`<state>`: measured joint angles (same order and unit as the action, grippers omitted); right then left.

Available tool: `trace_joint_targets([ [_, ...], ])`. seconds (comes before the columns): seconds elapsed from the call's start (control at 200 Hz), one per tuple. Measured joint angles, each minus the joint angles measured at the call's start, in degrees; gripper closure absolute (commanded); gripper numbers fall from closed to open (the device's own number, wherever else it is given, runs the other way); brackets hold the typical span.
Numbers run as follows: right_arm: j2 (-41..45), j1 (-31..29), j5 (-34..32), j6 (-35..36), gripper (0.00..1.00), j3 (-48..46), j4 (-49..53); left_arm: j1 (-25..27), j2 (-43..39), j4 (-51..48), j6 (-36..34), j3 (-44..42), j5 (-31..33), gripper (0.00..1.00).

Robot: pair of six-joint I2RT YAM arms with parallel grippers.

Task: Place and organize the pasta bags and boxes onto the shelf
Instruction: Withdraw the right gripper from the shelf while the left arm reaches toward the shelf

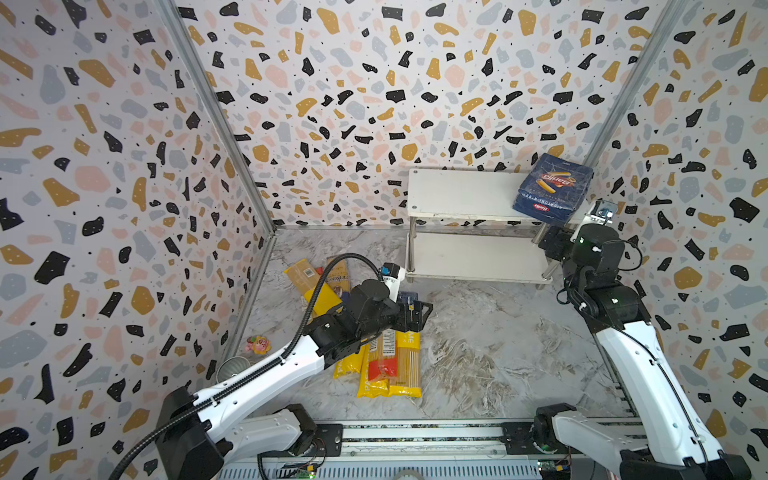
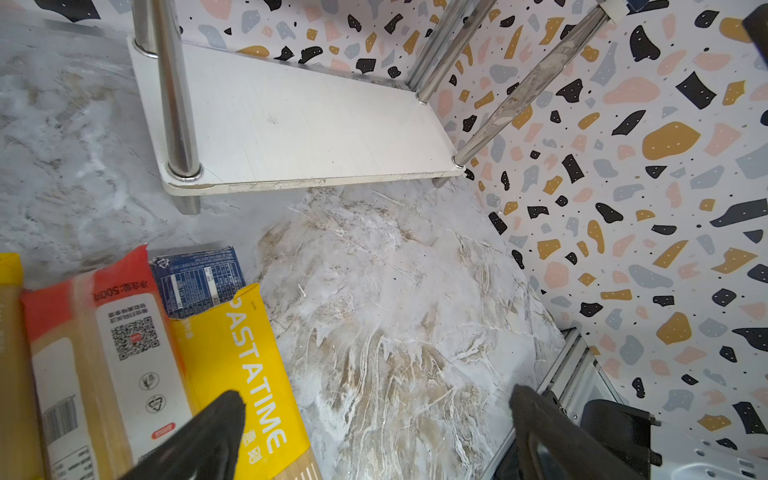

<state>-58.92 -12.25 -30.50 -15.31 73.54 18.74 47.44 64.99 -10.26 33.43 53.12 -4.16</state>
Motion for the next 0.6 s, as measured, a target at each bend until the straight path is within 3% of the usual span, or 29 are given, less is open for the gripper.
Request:
trace_joint_targets([
  [0.225,7.1,-1.9,-0.2,0.1,0.11,-3.8,-2.1,0.1,4.2,-2.2,-1.4,5.6,-0.1,0.00],
  [0.601,17.1,-2.1,8.0,-7.5,0.08,-26.2,-1.1,1.6,28.4,-3.8,-8.1,48.2,-2.9,0.00],
])
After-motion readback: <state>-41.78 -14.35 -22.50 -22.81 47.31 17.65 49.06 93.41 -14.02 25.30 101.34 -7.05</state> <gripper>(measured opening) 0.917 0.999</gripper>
